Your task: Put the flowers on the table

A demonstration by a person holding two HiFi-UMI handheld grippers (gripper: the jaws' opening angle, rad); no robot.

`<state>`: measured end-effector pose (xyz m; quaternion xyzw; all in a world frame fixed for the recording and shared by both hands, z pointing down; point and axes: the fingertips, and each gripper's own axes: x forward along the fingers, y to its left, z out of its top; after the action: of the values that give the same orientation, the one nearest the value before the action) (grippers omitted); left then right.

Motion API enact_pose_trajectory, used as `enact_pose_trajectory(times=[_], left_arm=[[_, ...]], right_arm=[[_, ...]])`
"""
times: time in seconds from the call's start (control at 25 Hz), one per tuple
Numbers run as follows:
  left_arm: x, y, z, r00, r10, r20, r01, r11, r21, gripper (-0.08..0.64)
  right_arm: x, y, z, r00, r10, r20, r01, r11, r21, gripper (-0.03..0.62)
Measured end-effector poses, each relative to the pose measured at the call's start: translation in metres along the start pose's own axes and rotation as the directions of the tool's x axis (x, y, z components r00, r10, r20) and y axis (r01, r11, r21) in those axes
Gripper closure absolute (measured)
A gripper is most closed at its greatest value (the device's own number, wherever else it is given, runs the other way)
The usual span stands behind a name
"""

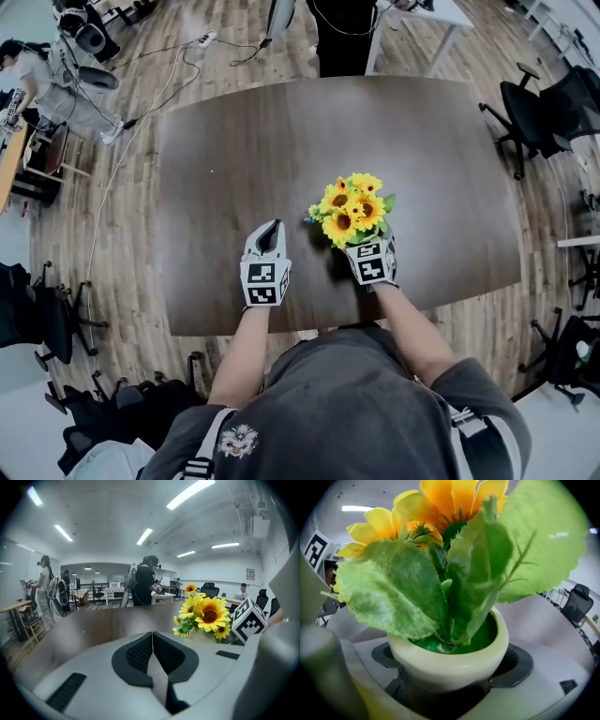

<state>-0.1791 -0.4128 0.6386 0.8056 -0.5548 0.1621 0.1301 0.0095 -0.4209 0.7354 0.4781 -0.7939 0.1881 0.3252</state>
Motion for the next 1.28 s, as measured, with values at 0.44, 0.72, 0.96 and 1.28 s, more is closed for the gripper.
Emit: enact_pose_trajectory(times=[0.44, 0.72, 0.96, 1.28], left_arm=[[-0.007, -0.004, 0.001, 1.0, 0.004, 0.008, -0.004, 1.0, -0.012, 0.551], [-0.017, -0.01, 0.005, 1.0, 0.002, 0.017, -0.002, 1.0, -0.009, 0.552], [-0.033, -0.013, 0.005, 1.0, -0.004, 0.031, 0.004, 1.0, -0.01, 0.551], [-0.063, -0.025, 0.002, 0.998, -0.034, 0.046, 0.034, 0.999, 0.01, 0.552]], right_arm=[[0.003, 0.001, 0.001, 1.0, 0.001, -0.007, -0.001, 0.999, -0.045, 0.04], [-0.001, -0.004, -0.006, 1.0, -0.018, -0.018, 0.018, 1.0, 0.02, 0.04], [-0.021, -0.007, -0.01, 0.999, -0.048, 0.01, 0.048, 0.998, 0.034, 0.04], [-0.083, 0.02, -0.007, 0.992, -0.084, 0.098, 0.083, 0.996, 0.018, 0.051]])
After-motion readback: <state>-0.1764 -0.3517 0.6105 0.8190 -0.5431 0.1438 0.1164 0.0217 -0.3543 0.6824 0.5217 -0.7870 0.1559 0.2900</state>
